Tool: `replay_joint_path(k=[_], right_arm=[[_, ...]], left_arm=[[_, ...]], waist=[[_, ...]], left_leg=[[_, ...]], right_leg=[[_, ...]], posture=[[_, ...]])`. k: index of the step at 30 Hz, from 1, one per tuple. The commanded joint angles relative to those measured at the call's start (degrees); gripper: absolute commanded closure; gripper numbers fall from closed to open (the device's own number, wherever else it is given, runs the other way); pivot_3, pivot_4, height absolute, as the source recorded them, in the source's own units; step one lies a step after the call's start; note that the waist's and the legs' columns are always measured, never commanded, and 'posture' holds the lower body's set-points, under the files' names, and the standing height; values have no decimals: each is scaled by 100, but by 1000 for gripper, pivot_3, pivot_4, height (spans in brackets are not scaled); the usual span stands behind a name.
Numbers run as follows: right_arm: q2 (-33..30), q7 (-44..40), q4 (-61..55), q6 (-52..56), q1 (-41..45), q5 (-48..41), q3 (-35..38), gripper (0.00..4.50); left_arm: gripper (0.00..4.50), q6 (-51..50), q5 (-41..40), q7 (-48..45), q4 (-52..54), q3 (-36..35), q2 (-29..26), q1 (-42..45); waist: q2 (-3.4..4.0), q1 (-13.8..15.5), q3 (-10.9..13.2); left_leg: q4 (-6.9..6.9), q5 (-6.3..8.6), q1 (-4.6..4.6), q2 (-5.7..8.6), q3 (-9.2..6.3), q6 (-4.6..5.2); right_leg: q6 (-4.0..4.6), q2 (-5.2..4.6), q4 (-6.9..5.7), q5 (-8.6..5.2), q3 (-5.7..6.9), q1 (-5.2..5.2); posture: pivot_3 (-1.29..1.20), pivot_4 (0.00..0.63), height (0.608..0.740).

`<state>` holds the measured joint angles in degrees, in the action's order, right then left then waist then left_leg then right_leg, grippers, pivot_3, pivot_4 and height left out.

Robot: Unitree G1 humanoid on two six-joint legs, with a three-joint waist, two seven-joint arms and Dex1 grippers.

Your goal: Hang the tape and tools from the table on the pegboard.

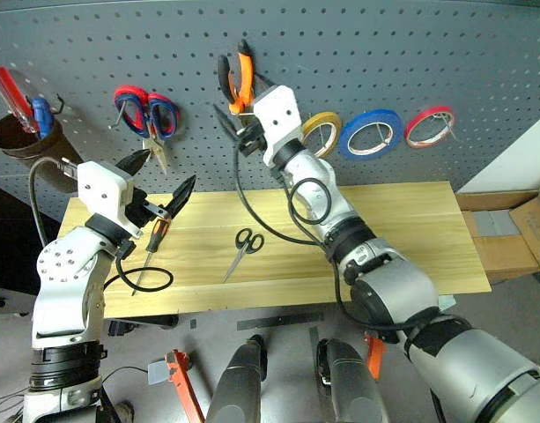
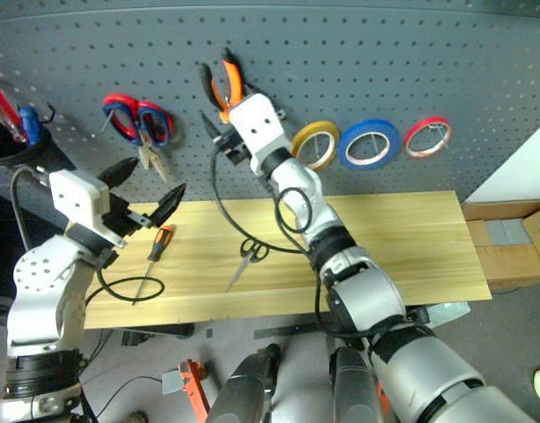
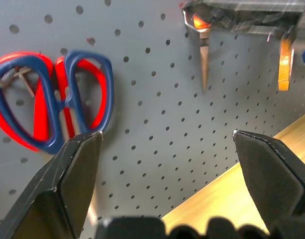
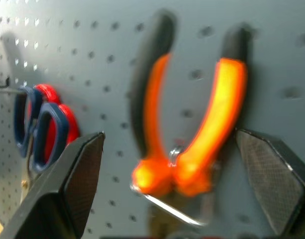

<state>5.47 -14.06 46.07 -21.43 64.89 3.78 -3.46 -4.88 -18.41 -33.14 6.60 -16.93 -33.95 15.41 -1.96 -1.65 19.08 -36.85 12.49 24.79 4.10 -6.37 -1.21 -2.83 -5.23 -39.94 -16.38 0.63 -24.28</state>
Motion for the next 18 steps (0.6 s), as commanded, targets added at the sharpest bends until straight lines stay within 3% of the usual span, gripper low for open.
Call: replay_joint_path(k=[1, 4, 10, 18], right_arm=[[-192, -469, -2156, 1378, -608, -218, -214, 58], [-589, -956, -4027, 3025, -1202, -606, -306, 58], [-1317, -1558, -6299, 5484, -1641, -1663, -226, 58], [-2810, -2618, -8128, 7642, -2610, -3814, 325, 58]], left_arm=[[0, 100, 13, 43, 134, -28, 21, -14], [0, -67, -38, 40, 191, 13, 70, -141], [0, -476, -70, 149, 349, 15, 176, -451], [0, -1609, 281, 471, 996, 687, 207, -1214]], waist=[[0, -10, 0], [0, -31, 0], [-1, -170, 0], [0, -162, 0]], left_leg=[[0, 0, 0, 0, 2, 0], [2, 1, 3, -2, 10, 2], [10, 3, 4, -13, 17, 5], [7, 20, 4, -23, 15, 33]], right_leg=[[0, 0, 1, 0, -1, -1], [0, -1, 6, 0, -1, -6], [0, -2, 13, 0, -1, -9], [1, -1, 45, 0, -2, 13]], posture=[[47, 326, 740], [8, 327, 740], [-30, 331, 740], [-76, 349, 740]])
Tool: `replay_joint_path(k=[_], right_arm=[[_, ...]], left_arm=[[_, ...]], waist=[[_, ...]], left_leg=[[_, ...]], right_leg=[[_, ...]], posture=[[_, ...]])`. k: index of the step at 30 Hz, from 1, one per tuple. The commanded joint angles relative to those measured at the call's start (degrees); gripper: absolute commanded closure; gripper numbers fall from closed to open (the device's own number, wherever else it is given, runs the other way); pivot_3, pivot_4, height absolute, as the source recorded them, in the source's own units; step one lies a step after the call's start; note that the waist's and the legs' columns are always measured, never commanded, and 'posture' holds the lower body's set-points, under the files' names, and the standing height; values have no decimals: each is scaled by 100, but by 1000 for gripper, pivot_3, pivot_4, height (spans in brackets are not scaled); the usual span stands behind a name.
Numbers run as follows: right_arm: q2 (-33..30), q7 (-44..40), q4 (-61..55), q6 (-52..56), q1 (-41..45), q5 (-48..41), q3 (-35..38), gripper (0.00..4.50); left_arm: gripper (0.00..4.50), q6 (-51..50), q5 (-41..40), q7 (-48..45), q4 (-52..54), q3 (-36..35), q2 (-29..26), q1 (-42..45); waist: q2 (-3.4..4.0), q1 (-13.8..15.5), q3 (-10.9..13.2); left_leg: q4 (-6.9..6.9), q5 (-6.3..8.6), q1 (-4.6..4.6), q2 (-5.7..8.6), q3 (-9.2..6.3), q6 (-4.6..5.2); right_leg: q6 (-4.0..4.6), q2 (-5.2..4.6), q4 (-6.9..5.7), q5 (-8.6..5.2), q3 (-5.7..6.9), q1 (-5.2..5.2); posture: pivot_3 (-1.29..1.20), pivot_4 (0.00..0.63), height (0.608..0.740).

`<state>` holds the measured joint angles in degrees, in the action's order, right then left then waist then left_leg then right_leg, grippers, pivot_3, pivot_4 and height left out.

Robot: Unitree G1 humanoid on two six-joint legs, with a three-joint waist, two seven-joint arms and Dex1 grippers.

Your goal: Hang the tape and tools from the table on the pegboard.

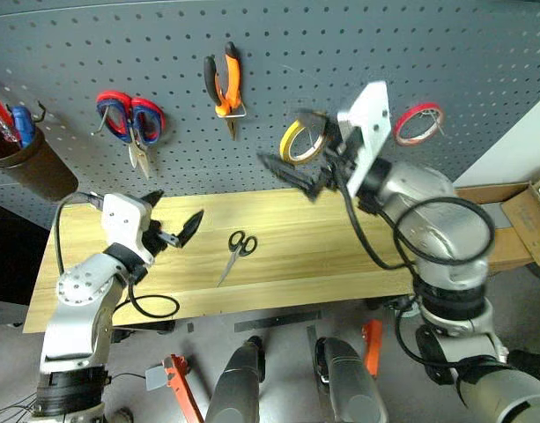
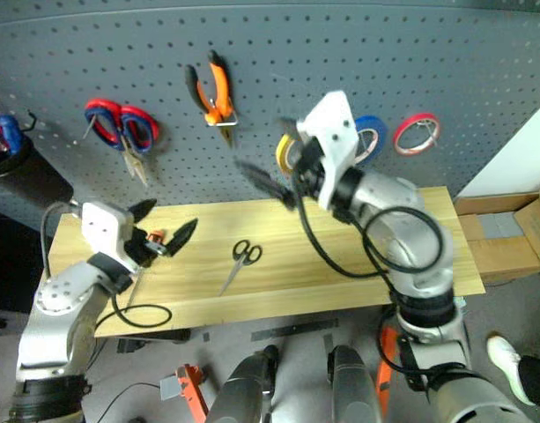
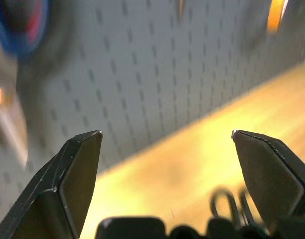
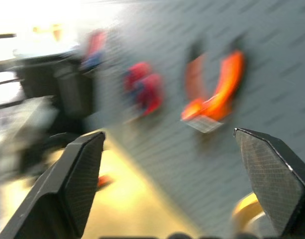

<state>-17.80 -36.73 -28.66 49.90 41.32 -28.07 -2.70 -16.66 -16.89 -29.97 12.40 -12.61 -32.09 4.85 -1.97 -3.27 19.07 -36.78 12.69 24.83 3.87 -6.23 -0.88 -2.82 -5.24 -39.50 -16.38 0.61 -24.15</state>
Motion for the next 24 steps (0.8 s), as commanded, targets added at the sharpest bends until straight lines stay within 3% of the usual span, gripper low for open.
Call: replay_joint_path(k=[1, 6, 12, 17, 24], right_arm=[[-801, -494, -776, 619, -439, -709, 242, 58], [-1609, -654, -1162, 891, -1243, -1077, 182, 58], [-1850, -297, -1345, 921, -1844, -885, -235, 58], [-1955, -173, -1488, 750, -2062, -691, -697, 58], [-1970, -65, -1540, 617, -2126, -536, -925, 58]], left_arm=[[0, -658, 196, 212, 475, 406, 24, -221], [0, -1888, 551, 640, 513, 1020, 86, -170], [0, -2823, 698, 623, 127, 1522, 52, 205], [0, -3295, 823, 607, -269, 1931, 155, 774], [0, -3155, 1063, 611, -1046, 2201, 303, 1237]], waist=[[0, 13, 0], [0, 5, 1], [0, -56, 1], [-1, -45, 1], [-2, -52, 1]], left_leg=[[-2, 1, 0, 0, 0, 2], [-5, 8, 0, -2, 4, 14], [-5, 8, -1, -18, 18, 14], [-10, 8, -1, -19, 15, 14], [-13, 8, -1, -17, 22, 14]], right_leg=[[0, 0, 1, 0, 0, 1], [-1, 0, 12, 0, 3, 10], [-1, 12, 6, 0, 4, 7], [-1, 14, 7, 0, 9, 9], [-6, 14, 10, 3, 14, 9]], posture=[[-84, 352, 740], [-106, 358, 740], [-124, 359, 740], [-128, 359, 740], [-136, 357, 740]])
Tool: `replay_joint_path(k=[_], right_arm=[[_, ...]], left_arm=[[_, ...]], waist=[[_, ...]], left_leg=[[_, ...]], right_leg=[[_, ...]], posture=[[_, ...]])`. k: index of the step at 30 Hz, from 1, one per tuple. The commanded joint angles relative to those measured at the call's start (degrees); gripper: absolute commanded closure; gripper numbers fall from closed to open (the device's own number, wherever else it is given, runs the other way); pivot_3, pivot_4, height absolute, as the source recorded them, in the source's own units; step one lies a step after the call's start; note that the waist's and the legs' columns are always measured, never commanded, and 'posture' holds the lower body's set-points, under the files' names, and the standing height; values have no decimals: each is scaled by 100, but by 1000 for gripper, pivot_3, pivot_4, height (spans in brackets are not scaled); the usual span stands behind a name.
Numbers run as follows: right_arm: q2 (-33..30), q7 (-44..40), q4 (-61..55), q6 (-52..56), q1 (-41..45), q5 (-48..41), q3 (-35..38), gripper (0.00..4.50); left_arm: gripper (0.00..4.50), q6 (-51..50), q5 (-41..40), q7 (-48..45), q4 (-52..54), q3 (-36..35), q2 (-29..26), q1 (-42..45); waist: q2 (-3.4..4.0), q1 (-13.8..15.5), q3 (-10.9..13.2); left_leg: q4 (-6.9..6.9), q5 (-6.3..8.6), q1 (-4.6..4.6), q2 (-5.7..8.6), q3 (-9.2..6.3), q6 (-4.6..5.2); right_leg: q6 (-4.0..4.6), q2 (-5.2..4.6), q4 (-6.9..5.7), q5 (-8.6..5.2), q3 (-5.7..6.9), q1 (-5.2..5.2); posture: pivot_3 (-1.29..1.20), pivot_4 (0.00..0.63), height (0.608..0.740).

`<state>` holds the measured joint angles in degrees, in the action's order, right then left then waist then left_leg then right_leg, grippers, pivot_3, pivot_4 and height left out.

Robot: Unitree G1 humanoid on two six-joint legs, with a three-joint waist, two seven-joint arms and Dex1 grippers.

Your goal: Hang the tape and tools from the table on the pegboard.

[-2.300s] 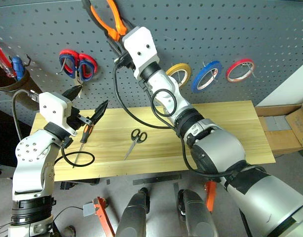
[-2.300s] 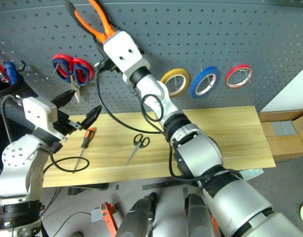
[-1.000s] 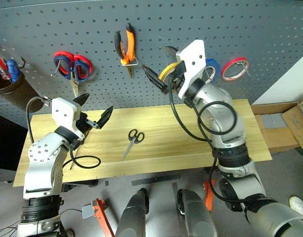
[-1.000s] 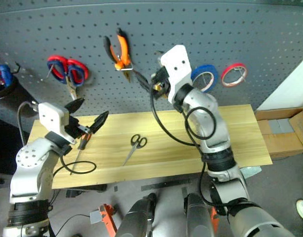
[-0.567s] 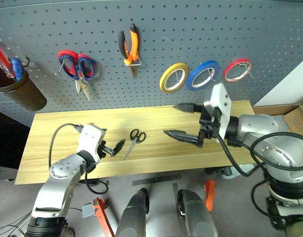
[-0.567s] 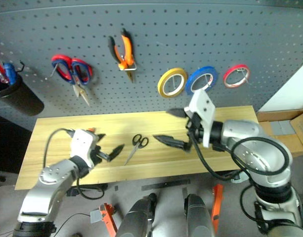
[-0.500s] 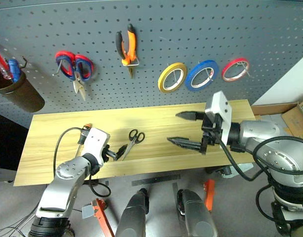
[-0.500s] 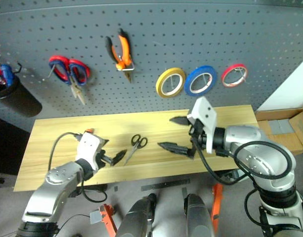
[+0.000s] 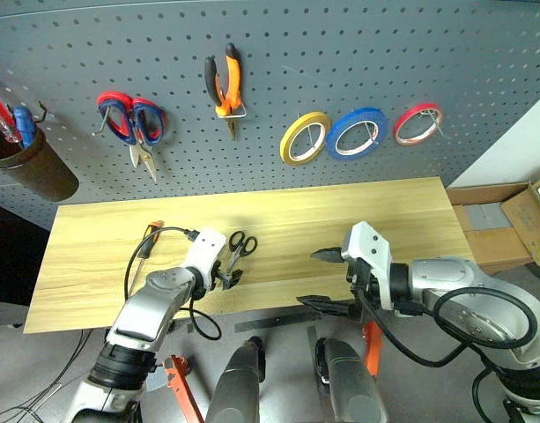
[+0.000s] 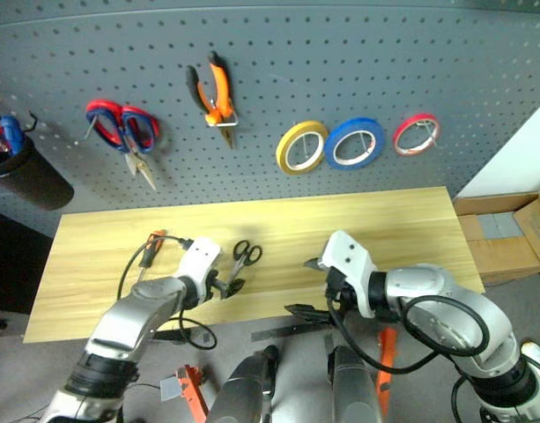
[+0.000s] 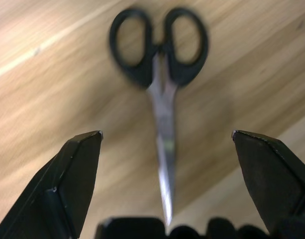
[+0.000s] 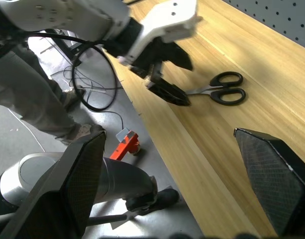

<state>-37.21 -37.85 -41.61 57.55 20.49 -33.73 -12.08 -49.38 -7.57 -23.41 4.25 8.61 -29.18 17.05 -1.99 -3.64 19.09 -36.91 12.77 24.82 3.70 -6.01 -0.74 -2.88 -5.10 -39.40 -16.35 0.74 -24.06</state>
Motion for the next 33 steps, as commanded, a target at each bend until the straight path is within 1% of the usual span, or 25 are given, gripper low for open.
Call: replay_joint_path(k=[1, 9, 14, 15, 16, 17, 22, 26, 27, 30, 31, 33], right_arm=[[-17, 68, -250, -145, -40, 32, 3, 58], [-67, 55, -221, -314, 5, 218, -128, 58], [-56, 35, -192, -367, 85, 295, -195, 58], [-45, 32, -185, -360, 111, 303, -195, 0], [-29, 36, -175, -350, 140, 310, -192, 0], [-10, 46, -160, -344, 173, 318, -188, 0], [34, 251, 52, -505, 386, 678, -230, 0], [122, 372, 271, -951, 485, 1041, -223, 0], [166, 357, 320, -1157, 482, 1116, -220, 0], [204, 201, 430, -1785, 472, 1400, -293, 0], [198, 115, 459, -1775, 482, 1365, -300, 0], [210, -133, 453, -1476, 532, 973, -203, 0]], left_arm=[[0, 153, 149, -61, -328, 95, 17, 38], [0, 386, 367, -88, -906, 200, 193, 229], [0, 429, 440, -168, -1037, 245, 304, 288], [377, 421, 437, -178, -1027, 244, 320, 280], [548, 408, 430, -189, -1014, 236, 334, 265], [876, 404, 432, -191, -999, 227, 341, 244], [2650, 453, 415, -143, -950, 81, 363, 139], [4101, 635, 352, -37, -887, -208, 414, 11], [4387, 691, 347, -20, -858, -274, 415, -36], [4387, 795, 317, -26, -785, -430, 427, -151], [4387, 834, 325, -27, -762, -459, 416, -187], [4387, 985, 343, -11, -668, -546, 386, -288]], waist=[[0, -26, 0], [0, -15, 0], [1, -17, -1], [1, -17, -1], [1, -18, -1], [1, -18, -1], [2, -33, -2], [2, -64, -2], [2, -72, -2], [2, -101, -2], [2, -105, -2], [2, -109, -2]], left_leg=[[1, 0, 0, -1, 0, 0], [-3, 0, 0, -1, -3, 0], [-4, -1, -1, -1, -3, -1], [-4, -1, -1, -1, -3, -1], [-4, -1, -1, -1, -3, -1], [-5, -1, -1, -1, -3, -1], [-5, -1, -3, -1, -3, -1], [-4, 0, -3, -1, -3, -1], [-4, -1, -3, -1, -2, -1], [-3, 0, -3, -1, -1, -1], [-3, 0, -3, -1, -1, -1], [-4, -1, -3, -1, 0, -1]], right_leg=[[0, 0, 0, 0, 0, -1], [0, -2, 1, 0, -4, 3], [0, -2, -2, 0, -3, 3], [0, -3, -2, 0, -4, 3], [-1, -3, -1, 0, -3, 4], [-1, -3, -1, 1, -4, 4], [-1, -3, -2, 1, -4, 4], [-1, -3, -1, 1, -4, 4], [-1, -3, -1, 1, -4, 3], [-1, -3, 0, 1, -4, 3], [-1, -3, 0, 1, -4, 3], [-1, -3, -1, 1, -3, 3]], posture=[[-142, 358, 740], [-150, 357, 740], [-163, 356, 740], [-164, 356, 740], [-165, 356, 740], [-166, 355, 740], [-168, 355, 740], [-170, 355, 740], [-170, 354, 740], [-169, 352, 740], [-167, 351, 740], [-165, 349, 740]])
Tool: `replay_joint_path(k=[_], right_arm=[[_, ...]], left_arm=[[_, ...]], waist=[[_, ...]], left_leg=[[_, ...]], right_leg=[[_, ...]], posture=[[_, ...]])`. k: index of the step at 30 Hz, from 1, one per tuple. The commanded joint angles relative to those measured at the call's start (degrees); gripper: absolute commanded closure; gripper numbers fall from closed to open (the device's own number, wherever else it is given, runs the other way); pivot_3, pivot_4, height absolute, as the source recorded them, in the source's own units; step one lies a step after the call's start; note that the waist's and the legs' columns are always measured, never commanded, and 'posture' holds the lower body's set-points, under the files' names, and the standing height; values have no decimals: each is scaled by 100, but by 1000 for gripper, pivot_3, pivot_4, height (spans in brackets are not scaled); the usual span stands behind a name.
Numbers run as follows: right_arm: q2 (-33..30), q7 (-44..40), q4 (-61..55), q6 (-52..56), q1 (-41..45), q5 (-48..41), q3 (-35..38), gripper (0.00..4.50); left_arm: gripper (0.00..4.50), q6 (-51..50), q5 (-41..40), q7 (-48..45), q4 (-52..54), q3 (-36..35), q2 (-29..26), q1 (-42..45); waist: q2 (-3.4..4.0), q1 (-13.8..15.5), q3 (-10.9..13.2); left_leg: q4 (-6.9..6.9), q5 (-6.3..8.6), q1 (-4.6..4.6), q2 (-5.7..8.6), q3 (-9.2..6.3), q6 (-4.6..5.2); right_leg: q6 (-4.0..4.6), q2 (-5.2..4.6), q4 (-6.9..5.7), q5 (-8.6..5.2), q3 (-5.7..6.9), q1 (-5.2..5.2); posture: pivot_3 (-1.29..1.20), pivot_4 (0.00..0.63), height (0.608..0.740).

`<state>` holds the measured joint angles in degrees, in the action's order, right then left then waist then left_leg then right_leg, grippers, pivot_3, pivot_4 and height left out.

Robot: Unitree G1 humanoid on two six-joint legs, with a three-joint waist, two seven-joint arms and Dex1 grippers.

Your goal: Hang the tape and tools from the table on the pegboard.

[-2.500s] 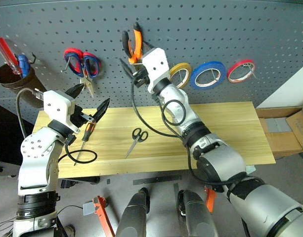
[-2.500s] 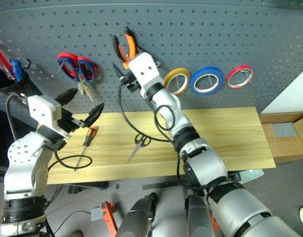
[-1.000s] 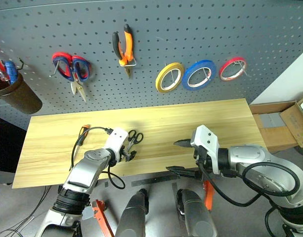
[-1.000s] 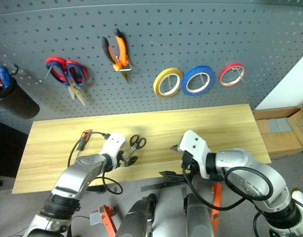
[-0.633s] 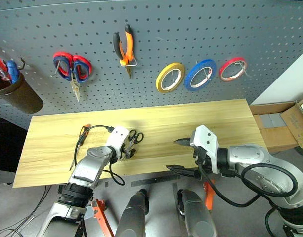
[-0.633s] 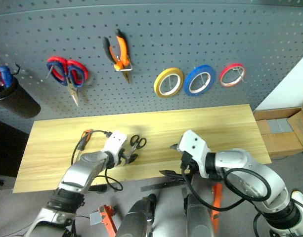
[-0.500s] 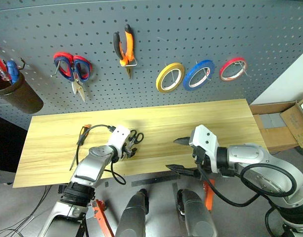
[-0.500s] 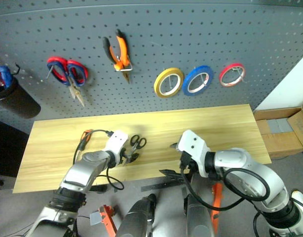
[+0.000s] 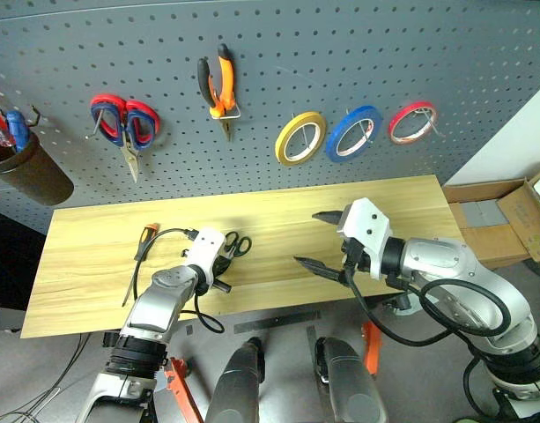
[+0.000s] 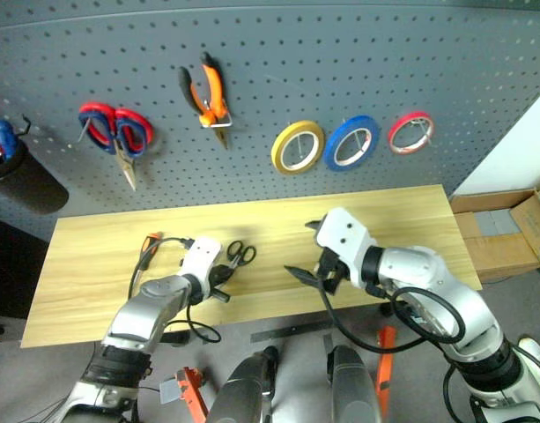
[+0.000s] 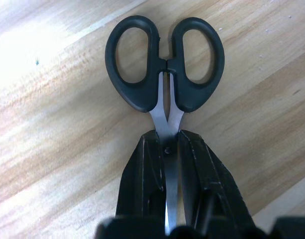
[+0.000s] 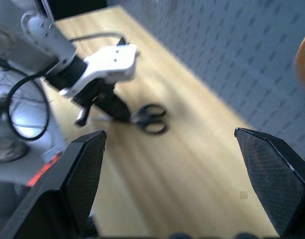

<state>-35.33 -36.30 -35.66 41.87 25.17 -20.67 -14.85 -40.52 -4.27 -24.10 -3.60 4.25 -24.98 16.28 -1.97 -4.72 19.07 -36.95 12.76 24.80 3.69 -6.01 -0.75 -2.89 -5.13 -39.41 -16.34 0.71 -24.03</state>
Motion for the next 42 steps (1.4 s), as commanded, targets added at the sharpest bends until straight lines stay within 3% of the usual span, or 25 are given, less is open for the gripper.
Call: replay_joint_path(k=[1, 6, 11, 19, 35, 42], right_arm=[[27, -362, -156, 135, 93, -434, 119, 0], [-5, -722, -196, 100, 294, -798, 294, 0], [-240, -1195, -285, 77, 541, -1161, 492, 0], [-375, -1485, 233, -266, 879, -910, 537, 0], [-301, -1888, 725, -598, 1246, -807, 592, 0], [-294, -1982, 982, -815, 1360, -671, 528, 0]], left_arm=[[4387, 134, 3, 70, 193, -171, -39, -263], [4387, 309, -254, 117, 809, -622, 11, -565], [4387, 1264, -509, 292, 1947, -1454, 120, -1164], [4387, 2558, -439, 547, 2929, -2080, 87, -1221], [4387, 1821, -794, 1553, 4028, -3101, 144, -869], [4387, 1663, -966, 1628, 4073, -3034, 251, -988]], waist=[[0, -3, 0], [0, -17, 0], [0, -7, 1], [-1, 11, 0], [-3, 23, -1], [-5, 102, -3]], left_leg=[[0, 0, 0, 0, 0, 0], [1, 0, 1, -3, -2, 0], [5, 0, 4, -7, -4, 0], [5, 1, 6, -9, -1, 1], [0, 0, 6, -9, 5, 0], [0, -3, 6, -9, 9, -7]], right_leg=[[0, 0, 0, 0, 0, 0], [3, 0, 1, 2, -5, -2], [5, -1, 25, 6, -4, 2], [7, -1, 38, 13, 1, 7], [2, 8, 33, 18, 10, 5], [1, 9, 34, 20, 9, 4]], posture=[[-165, 349, 740], [-172, 347, 740], [-176, 346, 740], [-132, 332, 740], [-82, 310, 740], [-75, 298, 740]])
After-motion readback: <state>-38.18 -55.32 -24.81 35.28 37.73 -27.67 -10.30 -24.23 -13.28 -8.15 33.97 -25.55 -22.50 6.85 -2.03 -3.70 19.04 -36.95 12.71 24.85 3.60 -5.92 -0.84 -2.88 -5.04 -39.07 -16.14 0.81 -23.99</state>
